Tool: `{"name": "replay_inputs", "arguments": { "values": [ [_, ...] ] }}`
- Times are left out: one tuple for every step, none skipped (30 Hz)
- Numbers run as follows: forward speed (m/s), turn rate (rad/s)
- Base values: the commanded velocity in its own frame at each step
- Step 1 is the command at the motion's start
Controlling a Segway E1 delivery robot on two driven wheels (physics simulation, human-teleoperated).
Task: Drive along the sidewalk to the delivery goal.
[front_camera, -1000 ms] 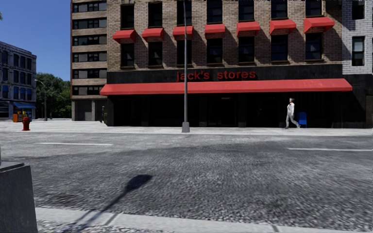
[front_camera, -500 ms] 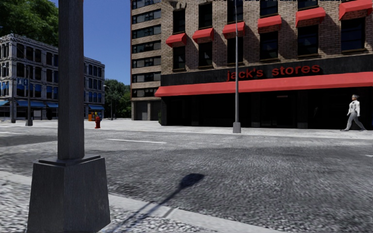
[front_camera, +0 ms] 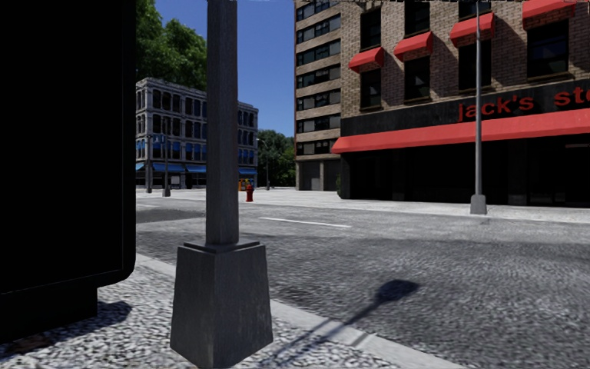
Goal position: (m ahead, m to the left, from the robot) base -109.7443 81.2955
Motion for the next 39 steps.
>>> {"name": "replay_inputs", "arguments": {
  "values": [
    [0.00,0.77],
    [0.00,0.77],
    [0.00,0.77],
    [0.00,0.78],
    [0.00,0.78],
    [0.00,0.78],
    [0.00,0.79],
    [0.00,0.80],
    [0.00,0.80],
    [0.00,0.81],
    [0.00,0.81],
    [0.00,0.81],
    [0.00,0.81],
    [0.00,0.81],
    [0.00,0.81],
    [0.00,0.82],
    [0.00,0.83],
    [0.00,0.83],
    [0.00,0.84],
    [0.00,0.87],
    [0.00,0.90],
    [0.00,0.90],
    [0.00,0.92],
    [0.00,0.92],
    [0.00,0.93],
    [0.00,0.93],
    [0.00,0.93],
    [0.00,0.93],
    [0.00,0.93],
    [0.00,0.93],
    [0.00,0.93],
    [0.00,0.93],
    [0.00,0.93],
    [0.00,0.93],
    [0.00,0.93],
    [0.00,0.93],
    [0.00,0.93],
    [0.00,0.93],
    [0.00,0.93]
  ]
}}
